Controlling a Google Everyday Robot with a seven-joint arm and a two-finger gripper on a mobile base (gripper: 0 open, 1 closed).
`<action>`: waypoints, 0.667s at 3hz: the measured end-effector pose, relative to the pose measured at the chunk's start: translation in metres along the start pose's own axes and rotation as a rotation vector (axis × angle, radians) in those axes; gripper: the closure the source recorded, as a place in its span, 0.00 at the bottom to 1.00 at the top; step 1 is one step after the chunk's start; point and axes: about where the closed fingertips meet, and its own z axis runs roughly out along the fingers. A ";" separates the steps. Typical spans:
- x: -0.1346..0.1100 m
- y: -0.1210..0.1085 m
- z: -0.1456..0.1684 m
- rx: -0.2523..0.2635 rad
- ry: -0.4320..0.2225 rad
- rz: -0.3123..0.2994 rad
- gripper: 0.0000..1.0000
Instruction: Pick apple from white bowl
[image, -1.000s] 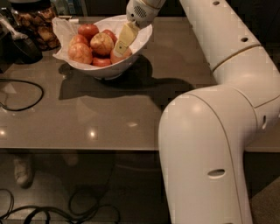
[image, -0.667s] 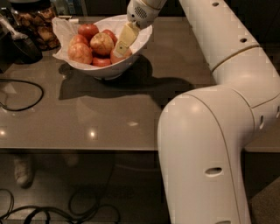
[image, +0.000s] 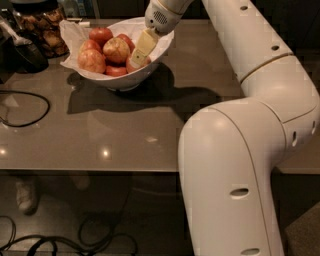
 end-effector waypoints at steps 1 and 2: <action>0.001 0.000 0.008 -0.013 0.007 0.004 0.24; 0.003 -0.001 0.016 -0.027 0.015 0.008 0.25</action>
Offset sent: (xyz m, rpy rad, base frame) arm -0.0046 -0.0048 -0.0179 -0.0431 0.0859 0.0282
